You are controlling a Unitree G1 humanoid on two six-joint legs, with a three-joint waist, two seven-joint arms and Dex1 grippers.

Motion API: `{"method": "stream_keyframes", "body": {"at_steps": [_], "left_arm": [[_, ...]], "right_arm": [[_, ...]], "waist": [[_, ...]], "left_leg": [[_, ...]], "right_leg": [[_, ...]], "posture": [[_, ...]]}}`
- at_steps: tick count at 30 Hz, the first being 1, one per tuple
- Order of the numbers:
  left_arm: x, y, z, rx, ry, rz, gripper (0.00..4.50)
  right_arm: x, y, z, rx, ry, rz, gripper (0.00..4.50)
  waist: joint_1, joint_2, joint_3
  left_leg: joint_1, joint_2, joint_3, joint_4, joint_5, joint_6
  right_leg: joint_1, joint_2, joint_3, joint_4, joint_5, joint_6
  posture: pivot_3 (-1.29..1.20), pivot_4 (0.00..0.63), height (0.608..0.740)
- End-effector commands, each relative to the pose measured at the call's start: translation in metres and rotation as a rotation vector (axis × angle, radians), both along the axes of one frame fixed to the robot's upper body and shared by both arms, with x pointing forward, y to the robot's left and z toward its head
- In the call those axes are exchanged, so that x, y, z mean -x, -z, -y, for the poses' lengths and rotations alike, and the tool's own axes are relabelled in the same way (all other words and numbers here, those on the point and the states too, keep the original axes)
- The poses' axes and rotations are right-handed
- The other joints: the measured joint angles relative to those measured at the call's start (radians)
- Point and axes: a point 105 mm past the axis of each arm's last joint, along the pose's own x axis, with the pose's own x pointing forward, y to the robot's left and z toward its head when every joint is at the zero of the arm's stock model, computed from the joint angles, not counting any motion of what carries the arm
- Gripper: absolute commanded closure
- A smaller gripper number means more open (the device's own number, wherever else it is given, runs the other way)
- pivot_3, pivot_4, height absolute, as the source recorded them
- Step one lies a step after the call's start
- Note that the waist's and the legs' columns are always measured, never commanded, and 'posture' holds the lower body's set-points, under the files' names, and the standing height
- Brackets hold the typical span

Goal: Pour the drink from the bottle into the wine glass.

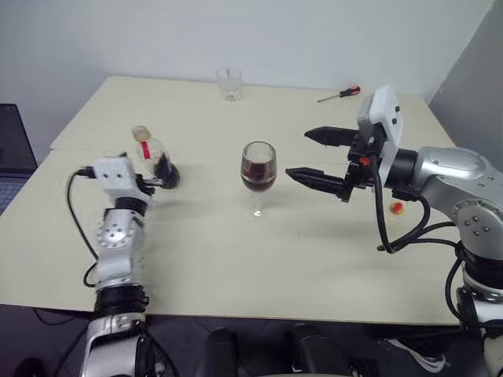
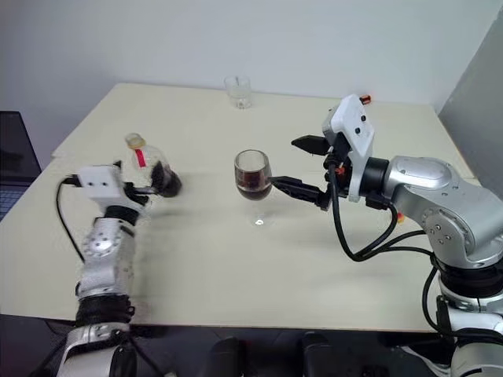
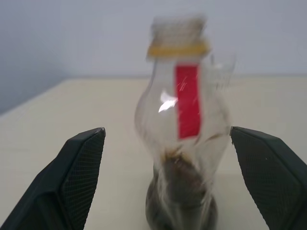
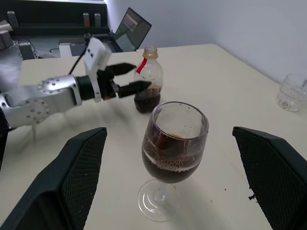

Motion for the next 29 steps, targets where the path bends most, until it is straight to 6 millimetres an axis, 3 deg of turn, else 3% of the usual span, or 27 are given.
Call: {"method": "stream_keyframes", "body": {"at_steps": [1,4,6,9,11,13,19,25,29], "left_arm": [[0.040,-0.030,0.016,-0.045,0.074,0.105,0.09],[0.047,-0.026,0.058,-0.054,0.361,0.011,0.09],[0.046,-0.036,0.068,-0.061,0.473,-0.017,0.09],[0.048,-0.050,0.069,-0.129,0.579,-0.072,0.09],[0.057,-0.058,0.069,-0.241,0.767,-0.242,0.09],[0.067,-0.071,0.066,-0.226,0.896,-0.366,0.09],[0.085,-0.084,0.058,-0.313,1.098,-0.483,0.09],[0.081,-0.109,0.054,-0.294,1.148,-0.425,0.09],[0.075,-0.100,0.052,-0.316,1.152,-0.454,0.09]], "right_arm": [[0.000,-0.009,0.008,0.012,-0.010,0.034,0.00],[-0.009,-0.001,0.011,0.026,-0.015,0.016,0.00],[-0.012,0.001,0.012,0.030,-0.023,0.017,0.00],[-0.013,-0.001,0.012,0.028,-0.034,0.022,0.00],[-0.013,-0.002,0.019,0.031,-0.030,0.019,0.00],[-0.013,-0.002,0.024,0.035,-0.027,0.015,0.00],[-0.006,-0.008,0.037,0.009,-0.068,-0.006,0.00],[-0.004,-0.014,0.046,0.037,-0.052,0.011,0.00],[-0.004,-0.013,0.045,0.042,-0.053,0.014,0.00]], "waist": [[-0.002,0.000,0.000],[0.001,0.000,0.000],[0.007,0.000,0.000],[0.003,0.001,0.000],[-0.002,0.001,0.001],[-0.006,0.002,0.004],[-0.005,0.010,0.007],[-0.002,0.010,0.007],[-0.002,0.011,0.007]], "left_leg": [[0.001,0.000,0.000,-0.001,0.000,0.000],[0.002,0.000,0.000,-0.002,0.000,0.000],[0.002,-0.001,0.000,-0.002,0.000,0.000],[0.002,-0.001,0.000,-0.002,0.000,0.000],[0.001,-0.001,0.000,-0.002,0.000,0.000],[0.000,-0.001,0.000,-0.003,0.000,0.000],[0.004,-0.001,0.001,-0.012,0.000,0.000],[0.004,0.000,0.000,-0.011,0.000,0.000],[0.005,-0.001,0.001,-0.011,0.000,0.000]], "right_leg": [[0.000,-0.001,0.002,0.000,0.000,0.000],[0.000,-0.001,0.002,-0.001,0.000,0.000],[0.001,0.002,0.000,-0.001,-0.002,-0.002],[0.001,0.002,-0.001,-0.001,-0.003,-0.002],[0.000,0.004,-0.001,-0.002,-0.003,-0.002],[-0.002,0.008,-0.001,-0.003,-0.003,-0.002],[-0.001,0.007,0.000,-0.006,-0.006,-0.001],[-0.002,0.009,-0.002,-0.004,-0.008,-0.005],[-0.001,0.010,-0.001,-0.003,-0.008,-0.005]], "posture": [[0.00,0.150,0.740],[0.00,0.150,0.740],[0.00,0.150,0.740],[0.00,0.150,0.740],[0.00,0.150,0.740],[0.00,0.150,0.740],[0.00,0.150,0.740],[0.00,0.150,0.740],[0.00,0.150,0.740]]}}
